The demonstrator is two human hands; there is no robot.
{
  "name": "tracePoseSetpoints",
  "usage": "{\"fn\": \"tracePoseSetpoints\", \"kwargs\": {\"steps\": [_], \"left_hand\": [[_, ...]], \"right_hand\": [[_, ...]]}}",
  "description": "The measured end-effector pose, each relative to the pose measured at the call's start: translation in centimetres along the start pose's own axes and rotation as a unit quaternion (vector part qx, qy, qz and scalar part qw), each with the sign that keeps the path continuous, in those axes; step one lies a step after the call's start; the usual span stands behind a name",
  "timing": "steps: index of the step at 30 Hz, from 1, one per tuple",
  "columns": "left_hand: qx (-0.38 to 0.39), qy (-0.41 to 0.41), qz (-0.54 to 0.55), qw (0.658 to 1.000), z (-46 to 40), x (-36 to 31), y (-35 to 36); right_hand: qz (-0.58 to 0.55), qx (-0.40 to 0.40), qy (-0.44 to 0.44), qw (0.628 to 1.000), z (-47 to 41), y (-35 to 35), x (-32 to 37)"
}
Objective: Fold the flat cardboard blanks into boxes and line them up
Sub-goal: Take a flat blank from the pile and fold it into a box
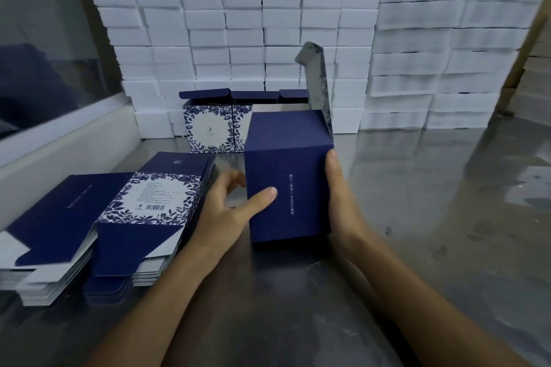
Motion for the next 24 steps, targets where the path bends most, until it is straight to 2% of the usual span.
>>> {"fn": "tracePoseSetpoints", "kwargs": {"steps": [4, 7, 9, 12, 17, 24], "left_hand": [[0.033, 0.021, -0.011, 0.999, 0.2, -0.4, 0.5], [-0.014, 0.054, -0.129, 0.990, 0.2, -0.6, 0.1], [-0.058, 0.116, -0.222, 0.966, 0.5, -1.7, -0.3], [-0.095, 0.185, -0.284, 0.936, 0.9, -3.0, -0.7], [-0.102, 0.219, -0.338, 0.910, 1.0, -3.7, -0.6], [-0.104, 0.234, -0.392, 0.884, 1.2, -4.5, -0.6]], "right_hand": [[0.006, -0.053, -0.044, 0.998, 0.4, -1.0, 1.5], [0.036, -0.125, -0.056, 0.990, 0.3, -2.5, 1.8], [0.045, -0.171, -0.059, 0.983, 0.4, -3.4, 1.8], [0.073, -0.216, -0.062, 0.972, 0.6, -4.5, 2.1], [0.053, -0.168, -0.019, 0.984, 0.2, -3.8, 1.1], [0.137, -0.164, -0.014, 0.977, 0.3, -4.3, 1.4]]}}
Point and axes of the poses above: each hand's wrist, its own z-axis away from the middle knuckle, its own y-axis out of the palm, x = y × z, the point moved 9 cm from there along -z, towards the middle knuckle, and after that the axes turned 8 degrees about -z, right-handed, at the moved point
